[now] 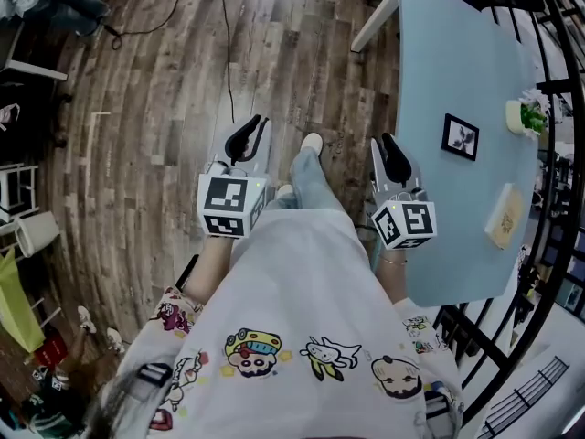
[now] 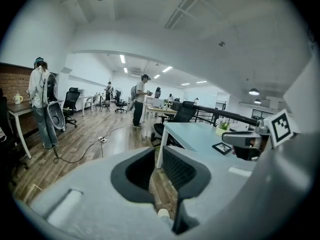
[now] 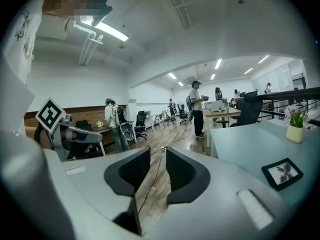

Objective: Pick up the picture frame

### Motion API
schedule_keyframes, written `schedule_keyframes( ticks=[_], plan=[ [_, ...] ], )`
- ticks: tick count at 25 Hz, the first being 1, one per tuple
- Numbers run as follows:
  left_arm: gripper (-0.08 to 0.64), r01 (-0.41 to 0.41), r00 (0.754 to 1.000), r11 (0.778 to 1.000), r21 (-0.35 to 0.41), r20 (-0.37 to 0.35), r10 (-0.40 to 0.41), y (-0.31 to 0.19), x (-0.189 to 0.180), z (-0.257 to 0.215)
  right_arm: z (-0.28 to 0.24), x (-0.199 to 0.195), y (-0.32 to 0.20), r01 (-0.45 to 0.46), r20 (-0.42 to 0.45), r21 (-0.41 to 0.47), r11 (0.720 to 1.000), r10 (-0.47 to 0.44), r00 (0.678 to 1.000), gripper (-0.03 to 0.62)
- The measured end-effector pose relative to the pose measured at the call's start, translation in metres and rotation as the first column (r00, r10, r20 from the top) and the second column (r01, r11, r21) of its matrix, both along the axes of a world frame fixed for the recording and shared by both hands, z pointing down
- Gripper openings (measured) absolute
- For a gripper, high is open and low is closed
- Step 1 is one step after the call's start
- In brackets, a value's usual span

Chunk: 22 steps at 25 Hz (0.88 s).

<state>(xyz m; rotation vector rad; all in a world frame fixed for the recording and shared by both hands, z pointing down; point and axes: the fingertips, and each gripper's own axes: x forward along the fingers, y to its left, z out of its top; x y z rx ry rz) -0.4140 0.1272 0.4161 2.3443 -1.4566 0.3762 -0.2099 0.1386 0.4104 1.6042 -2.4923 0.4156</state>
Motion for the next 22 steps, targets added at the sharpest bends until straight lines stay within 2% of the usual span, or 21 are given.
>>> schedule_keyframes(
  ticks=[9,22],
  plan=[
    [0.064,0.007,1.0,1.0,0.009,0.0,-0.007,-0.073,0.023,-0.012,-0.007,0.018,-0.07,0.032,0.03,-0.003,0.999,-0.032,0.999,0.129],
    [0.08,-0.037,0.999,0.998,0.053,0.004,0.037,-0.174,0.081,-0.03,-0.023,0.071,-0.161,0.003,0.046,0.035,0.999,-0.005,0.999,0.154]
  ],
)
